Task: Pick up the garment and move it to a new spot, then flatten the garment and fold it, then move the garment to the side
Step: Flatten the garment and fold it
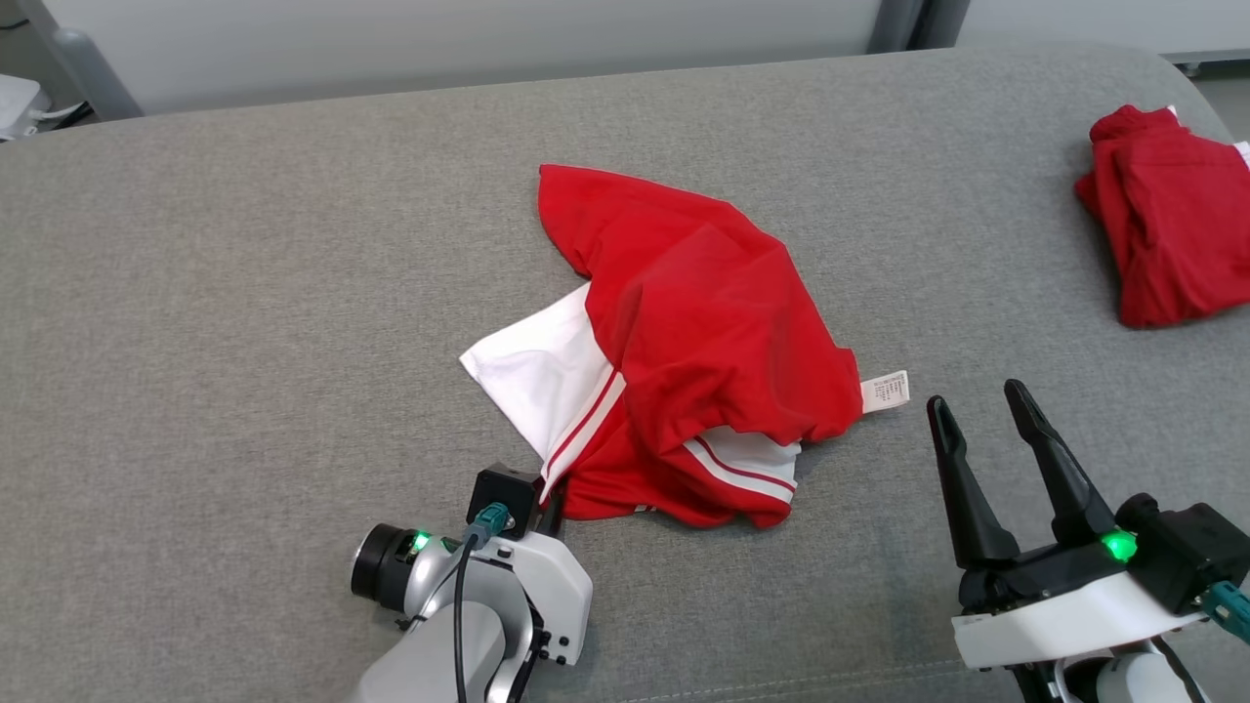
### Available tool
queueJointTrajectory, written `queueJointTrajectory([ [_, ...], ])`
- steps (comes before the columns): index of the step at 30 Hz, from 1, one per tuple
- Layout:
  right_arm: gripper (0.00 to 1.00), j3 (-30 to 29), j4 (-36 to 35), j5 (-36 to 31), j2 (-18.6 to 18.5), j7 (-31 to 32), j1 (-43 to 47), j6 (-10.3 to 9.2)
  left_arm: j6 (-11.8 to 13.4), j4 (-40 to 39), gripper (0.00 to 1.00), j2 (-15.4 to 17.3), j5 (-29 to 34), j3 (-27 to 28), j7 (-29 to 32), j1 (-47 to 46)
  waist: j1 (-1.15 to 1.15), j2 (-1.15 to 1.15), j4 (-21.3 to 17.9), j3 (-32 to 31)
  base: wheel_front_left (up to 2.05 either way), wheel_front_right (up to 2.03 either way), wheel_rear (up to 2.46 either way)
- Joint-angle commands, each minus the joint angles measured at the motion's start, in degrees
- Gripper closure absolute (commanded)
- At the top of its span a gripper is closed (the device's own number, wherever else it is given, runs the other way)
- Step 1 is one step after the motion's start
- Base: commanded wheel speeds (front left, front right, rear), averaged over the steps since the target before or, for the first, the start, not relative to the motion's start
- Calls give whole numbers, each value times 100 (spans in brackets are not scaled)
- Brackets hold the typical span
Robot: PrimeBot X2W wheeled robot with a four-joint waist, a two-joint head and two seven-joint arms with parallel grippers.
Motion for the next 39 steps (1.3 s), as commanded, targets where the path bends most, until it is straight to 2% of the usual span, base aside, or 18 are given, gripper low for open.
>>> queueJointTrajectory([
  [1, 0, 49, -178, -65, -85, -59, -154, 24, 11, -10, 100, 68, 83, 157, -70, -261, 0, 0, 42, -18, 0, 0, 0],
  [5, 0, 14, -140, -109, -97, -59, -94, 24, 49, -69, 100, 357, 391, 272, -72, -332, 0, 0, 164, -76, 0, 0, 0],
  [11, 0, 2, -16, -160, -110, -59, -34, 24, 108, -203, 100, 1136, 821, 427, -73, -460, 0, 0, 313, -165, 0, 0, 0],
  [12, 0, 17, 36, -162, -111, -59, -29, 24, 77, -220, 100, 1388, 920, 446, -73, -500, 0, 0, 338, -183, 0, 0, 0],
  [18, 0, 197, 531, -67, -206, -59, -25, 24, 45, -210, 100, 1936, 1166, 395, -74, -599, 0, 0, 406, -181, 0, 0, 0],
  [23, 0, 440, 1203, 58, -340, -59, -188, 24, -79, -326, 100, 1958, 1055, 436, -74, -513, 0, 0, 469, -168, 0, 0, 0],
  [25, 0, 520, 1535, 187, -352, -59, -376, 24, -117, -387, 80, 1902, 979, 451, -68, -449, 0, 0, 521, -150, 0, 0, 0],
  [26, 0, 574, 1738, 258, -362, -59, -473, 24, -135, -420, 75, 1861, 948, 450, -67, -420, 0, 0, 554, -141, 0, 0, 0],
  [34, 0, 1298, 3191, 775, -368, -14, -1691, 24, -137, -596, 71, 1605, 910, 365, -69, -274, 0, 0, 780, -107, 0, 0, 0],
  [35, 0, 1400, 3375, 869, -350, 13, -1838, 24, -137, -613, 69, 1578, 915, 354, -69, -272, 0, 0, 815, -108, 0, 0, 0],
  [36, 0, 1495, 3569, 941, -343, 40, -1978, 24, -141, -628, 61, 1554, 913, 349, -69, -272, 0, 0, 850, -110, 0, 0, 0],
  [37, 0, 1569, 3773, 1029, -323, 80, -2103, 24, -139, -638, 49, 1533, 908, 351, -70, -273, 0, 0, 887, -109, 0, 0, 0],
  [38, 0, 1635, 3984, 1119, -299, 133, -2221, 24, -131, -646, 6, 1515, 911, 349, -70, -278, 0, 0, 921, -109, 0, 0, 0],
  [39, 0, 1715, 4197, 1189, -282, 202, -2334, 24, -113, -652, 0, 1495, 912, 353, -71, -283, 0, 0, 956, -108, 0, 0, 0],
])
